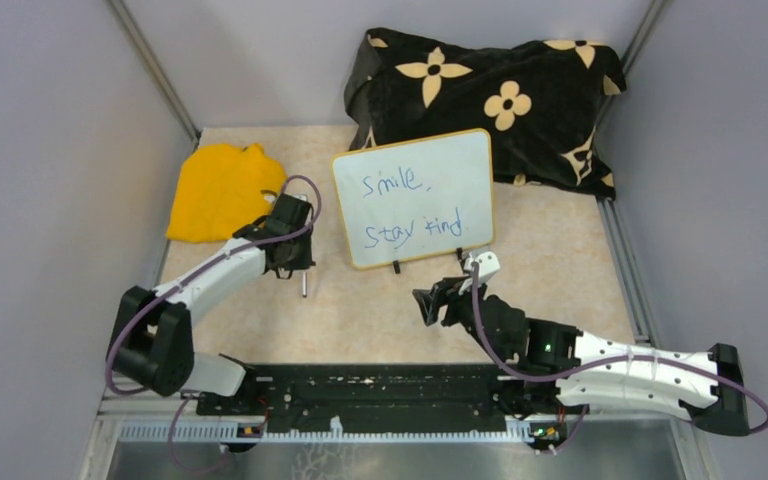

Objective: Write a sentence on the whiteboard
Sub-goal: Place the whiteboard marker at the center of the board, then reset both arms

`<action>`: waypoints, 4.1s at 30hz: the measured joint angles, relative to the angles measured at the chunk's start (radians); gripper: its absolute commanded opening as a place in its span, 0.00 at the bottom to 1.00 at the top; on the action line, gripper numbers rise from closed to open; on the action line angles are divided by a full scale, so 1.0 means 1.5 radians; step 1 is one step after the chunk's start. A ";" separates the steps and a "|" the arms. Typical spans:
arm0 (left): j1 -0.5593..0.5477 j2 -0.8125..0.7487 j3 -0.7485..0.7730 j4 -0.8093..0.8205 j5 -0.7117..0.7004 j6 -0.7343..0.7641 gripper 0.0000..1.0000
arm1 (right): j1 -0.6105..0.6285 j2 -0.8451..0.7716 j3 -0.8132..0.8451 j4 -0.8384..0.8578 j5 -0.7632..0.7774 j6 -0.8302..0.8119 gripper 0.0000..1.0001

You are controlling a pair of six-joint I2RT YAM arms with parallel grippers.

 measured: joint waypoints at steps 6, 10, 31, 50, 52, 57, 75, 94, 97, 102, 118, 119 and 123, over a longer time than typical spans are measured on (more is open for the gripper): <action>0.002 0.095 0.027 -0.001 0.010 0.019 0.00 | 0.000 0.007 0.000 -0.001 -0.004 -0.001 0.68; 0.004 0.108 0.028 -0.001 0.024 0.031 0.00 | 0.000 0.007 0.000 -0.002 -0.004 -0.005 0.67; 0.027 0.162 0.042 0.002 0.108 0.060 0.05 | 0.000 0.054 0.032 -0.002 -0.001 -0.040 0.66; 0.027 0.190 0.045 0.002 0.120 0.059 0.28 | 0.000 -0.001 0.032 -0.031 0.022 -0.037 0.66; 0.027 0.192 0.048 0.001 0.121 0.059 0.29 | 0.000 -0.004 0.032 -0.033 0.025 -0.038 0.66; 0.027 0.194 0.049 0.001 0.124 0.059 0.32 | 0.000 -0.005 0.032 -0.036 0.030 -0.038 0.66; 0.027 0.194 0.051 0.003 0.129 0.058 0.44 | 0.000 -0.005 0.032 -0.035 0.041 -0.051 0.65; 0.027 0.074 0.028 0.025 0.126 0.050 0.87 | 0.000 0.000 0.085 -0.057 0.046 -0.080 0.66; 0.027 0.028 0.017 0.040 0.112 0.045 0.89 | 0.000 0.000 0.117 -0.064 0.061 -0.115 0.66; 0.027 -0.073 -0.015 0.071 0.076 0.043 0.92 | 0.000 0.000 0.189 -0.069 0.097 -0.188 0.66; 0.027 -0.263 -0.100 0.217 0.063 0.008 0.99 | 0.000 0.102 0.266 -0.072 0.249 -0.188 0.89; 0.027 -0.262 -0.100 0.221 0.064 -0.001 0.99 | 0.000 0.119 0.266 -0.069 0.272 -0.179 0.96; 0.022 -0.254 -0.100 0.230 0.056 -0.050 0.99 | 0.000 0.187 0.265 -0.068 0.322 -0.125 0.99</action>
